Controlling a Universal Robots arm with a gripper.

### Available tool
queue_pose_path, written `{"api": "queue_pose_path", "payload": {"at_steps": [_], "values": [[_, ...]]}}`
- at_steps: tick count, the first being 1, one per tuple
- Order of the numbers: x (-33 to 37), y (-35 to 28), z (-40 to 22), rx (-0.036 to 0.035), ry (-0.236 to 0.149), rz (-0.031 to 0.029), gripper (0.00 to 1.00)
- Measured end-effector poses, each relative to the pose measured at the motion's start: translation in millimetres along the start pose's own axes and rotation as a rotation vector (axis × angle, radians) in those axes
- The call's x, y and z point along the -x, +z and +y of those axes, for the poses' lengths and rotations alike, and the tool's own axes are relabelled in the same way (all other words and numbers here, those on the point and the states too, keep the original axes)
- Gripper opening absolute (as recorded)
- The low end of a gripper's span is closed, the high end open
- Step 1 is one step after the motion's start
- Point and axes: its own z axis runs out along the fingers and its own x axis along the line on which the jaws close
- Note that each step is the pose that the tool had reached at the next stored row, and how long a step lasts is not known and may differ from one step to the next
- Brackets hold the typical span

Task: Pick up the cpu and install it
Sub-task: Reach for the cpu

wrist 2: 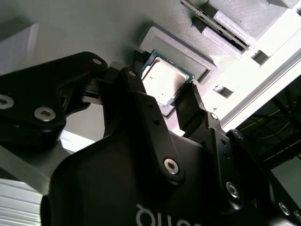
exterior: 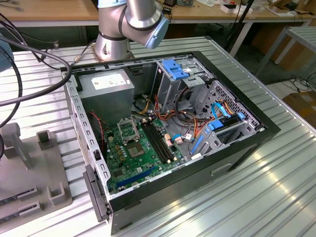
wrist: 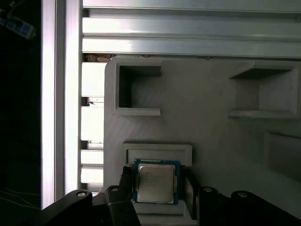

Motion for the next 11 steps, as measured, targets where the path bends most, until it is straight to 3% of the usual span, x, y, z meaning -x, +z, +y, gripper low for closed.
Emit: {"api": "queue_pose_path", "payload": {"at_steps": [4, 11], "values": [[-0.1, -1.0, 0.8, -0.0061, 0.000, 0.0001, 0.55], [-0.6, -1.2, 1.4, -0.0066, 0.001, 0.0003, 0.55]]}}
